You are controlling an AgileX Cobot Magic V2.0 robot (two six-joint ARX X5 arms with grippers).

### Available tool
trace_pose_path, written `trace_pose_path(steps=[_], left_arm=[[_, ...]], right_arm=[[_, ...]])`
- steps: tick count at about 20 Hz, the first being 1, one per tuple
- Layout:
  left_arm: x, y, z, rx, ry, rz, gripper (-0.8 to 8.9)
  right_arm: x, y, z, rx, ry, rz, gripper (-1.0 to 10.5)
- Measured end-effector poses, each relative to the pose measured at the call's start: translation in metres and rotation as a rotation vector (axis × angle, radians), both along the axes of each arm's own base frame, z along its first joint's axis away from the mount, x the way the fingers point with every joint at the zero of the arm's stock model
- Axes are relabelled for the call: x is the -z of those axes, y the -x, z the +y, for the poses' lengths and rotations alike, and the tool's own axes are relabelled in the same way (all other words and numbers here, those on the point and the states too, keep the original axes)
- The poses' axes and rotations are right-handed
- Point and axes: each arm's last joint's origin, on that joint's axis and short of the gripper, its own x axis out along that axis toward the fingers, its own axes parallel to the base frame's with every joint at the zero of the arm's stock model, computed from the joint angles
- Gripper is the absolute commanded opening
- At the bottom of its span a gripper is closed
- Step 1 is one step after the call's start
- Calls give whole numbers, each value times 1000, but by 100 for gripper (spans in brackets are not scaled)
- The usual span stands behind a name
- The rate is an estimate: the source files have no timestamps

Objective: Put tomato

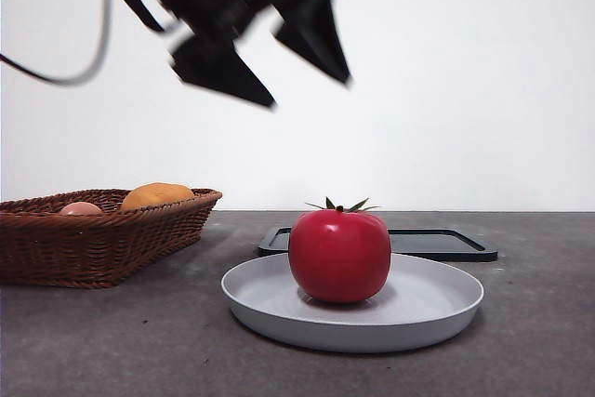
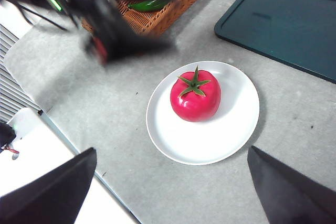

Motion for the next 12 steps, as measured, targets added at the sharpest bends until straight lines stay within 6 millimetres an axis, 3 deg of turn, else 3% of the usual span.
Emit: trace_pose_path(steps=[6,9,12], left_arm=[[-56,19,76,-74,133,-1,531],[-63,39,110,-121,121,94,531],[-59,63,125,-89,82,248,531]], right_arm=[[-3,-2,0,10,-1,-38,459],[-2,-5,1,18,5,-39,459],[-1,-10,2,18,7,-32,459]])
